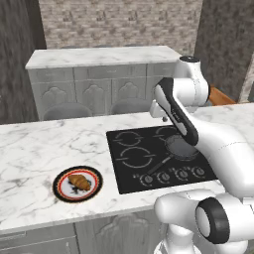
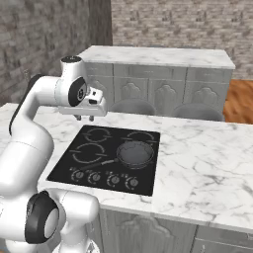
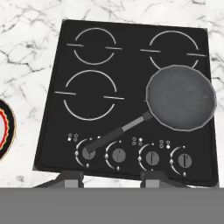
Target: Pick the croissant and place it on the pan. Then turn on the stove to warm the croissant.
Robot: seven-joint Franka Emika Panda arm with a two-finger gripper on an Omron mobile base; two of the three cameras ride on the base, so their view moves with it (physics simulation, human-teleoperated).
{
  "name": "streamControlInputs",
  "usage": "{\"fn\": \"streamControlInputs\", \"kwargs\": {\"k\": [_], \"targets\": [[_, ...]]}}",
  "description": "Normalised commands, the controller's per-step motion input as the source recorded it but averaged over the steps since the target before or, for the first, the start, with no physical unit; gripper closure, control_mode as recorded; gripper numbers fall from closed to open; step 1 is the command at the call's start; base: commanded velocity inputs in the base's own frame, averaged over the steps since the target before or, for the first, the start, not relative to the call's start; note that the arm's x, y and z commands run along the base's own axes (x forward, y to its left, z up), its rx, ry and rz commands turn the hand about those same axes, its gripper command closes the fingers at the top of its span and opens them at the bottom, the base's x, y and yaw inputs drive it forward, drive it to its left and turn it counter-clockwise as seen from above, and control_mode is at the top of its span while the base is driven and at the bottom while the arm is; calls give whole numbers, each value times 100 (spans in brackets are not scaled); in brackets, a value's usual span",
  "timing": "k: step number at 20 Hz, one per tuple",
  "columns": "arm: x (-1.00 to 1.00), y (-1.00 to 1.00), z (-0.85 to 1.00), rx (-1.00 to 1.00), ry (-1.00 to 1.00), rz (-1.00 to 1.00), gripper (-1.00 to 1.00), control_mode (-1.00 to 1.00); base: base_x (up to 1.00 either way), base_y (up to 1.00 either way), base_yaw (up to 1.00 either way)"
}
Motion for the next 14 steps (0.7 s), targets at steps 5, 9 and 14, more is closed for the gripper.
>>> {"fn": "streamControlInputs", "kwargs": {"k": [5,9,14], "targets": [[-8,0,-5,4,0,0,-100,-100,0,0,0],[-16,12,-16,7,0,0,-100,-100,0,0,0],[-15,27,-19,4,-1,0,-100,-100,0,0,0]]}}
